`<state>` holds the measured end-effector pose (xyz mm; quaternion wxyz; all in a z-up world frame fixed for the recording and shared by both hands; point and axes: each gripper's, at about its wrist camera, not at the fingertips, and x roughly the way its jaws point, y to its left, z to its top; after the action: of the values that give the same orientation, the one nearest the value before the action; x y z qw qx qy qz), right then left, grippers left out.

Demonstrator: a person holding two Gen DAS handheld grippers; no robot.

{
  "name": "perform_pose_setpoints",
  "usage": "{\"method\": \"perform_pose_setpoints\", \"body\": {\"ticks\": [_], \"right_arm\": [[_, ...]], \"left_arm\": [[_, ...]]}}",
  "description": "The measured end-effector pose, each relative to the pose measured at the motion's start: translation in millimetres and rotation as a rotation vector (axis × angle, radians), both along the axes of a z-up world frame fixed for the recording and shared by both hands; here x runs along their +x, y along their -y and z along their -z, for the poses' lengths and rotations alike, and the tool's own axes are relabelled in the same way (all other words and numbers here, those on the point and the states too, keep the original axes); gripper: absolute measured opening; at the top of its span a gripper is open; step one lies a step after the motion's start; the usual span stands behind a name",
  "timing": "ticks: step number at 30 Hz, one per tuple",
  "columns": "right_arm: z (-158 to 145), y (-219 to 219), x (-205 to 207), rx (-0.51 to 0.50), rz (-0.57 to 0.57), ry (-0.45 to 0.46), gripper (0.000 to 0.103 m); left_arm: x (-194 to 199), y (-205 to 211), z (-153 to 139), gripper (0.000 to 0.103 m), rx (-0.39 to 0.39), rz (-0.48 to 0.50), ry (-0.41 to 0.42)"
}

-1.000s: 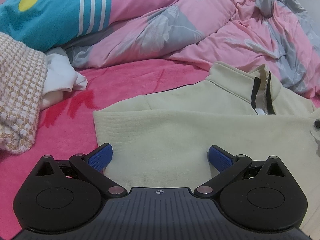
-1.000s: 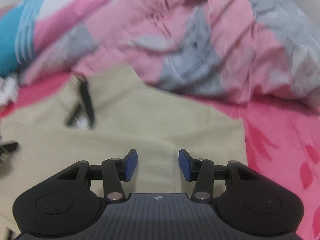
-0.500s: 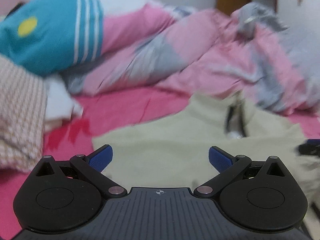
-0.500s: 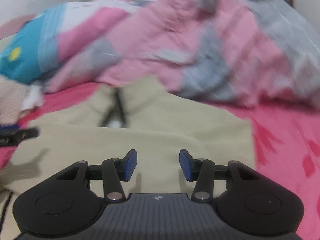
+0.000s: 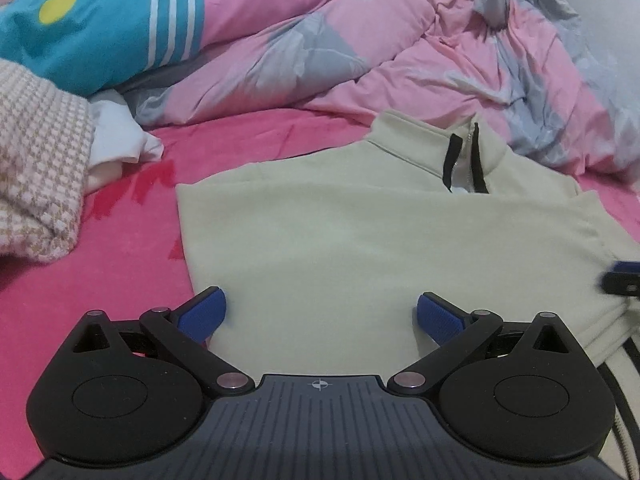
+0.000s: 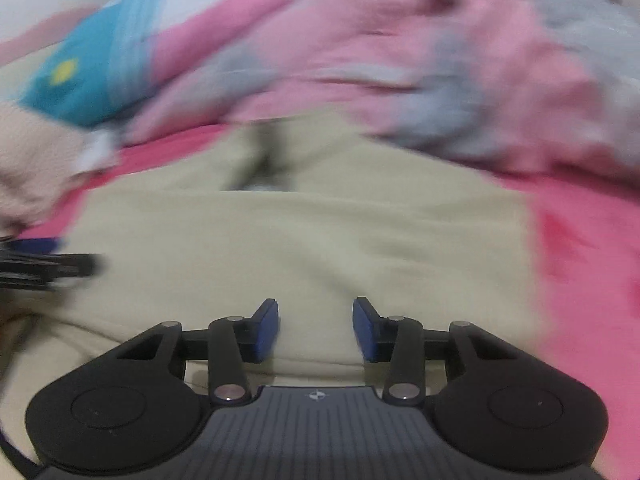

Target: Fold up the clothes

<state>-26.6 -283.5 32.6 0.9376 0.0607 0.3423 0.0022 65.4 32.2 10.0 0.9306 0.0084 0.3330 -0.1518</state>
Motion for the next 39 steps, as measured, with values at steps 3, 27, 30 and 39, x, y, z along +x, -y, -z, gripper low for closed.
{"method": "perform_pose_setpoints", "body": {"ticks": [3,27,30,39], "right_arm": [[-4,42,-19,0.141,0.074,0.007,0.016],[7,67,21,-0.008,0.225,-0.035,0.027],[7,59,33,-0.028,0.209,-0.034,0.027],[-14,37,53,-0.042,0.178,-0.016,0.024]], "left_arm": [[-1,1,2,0.103,0.008,-0.001,0.002],[-4,7,6,0.103,0.059,-0.007,0.031],[-5,8,6,0.103,0.062,-0.008,0.033],[-5,8,5,0.103,0.065,-0.007,0.034]]}}
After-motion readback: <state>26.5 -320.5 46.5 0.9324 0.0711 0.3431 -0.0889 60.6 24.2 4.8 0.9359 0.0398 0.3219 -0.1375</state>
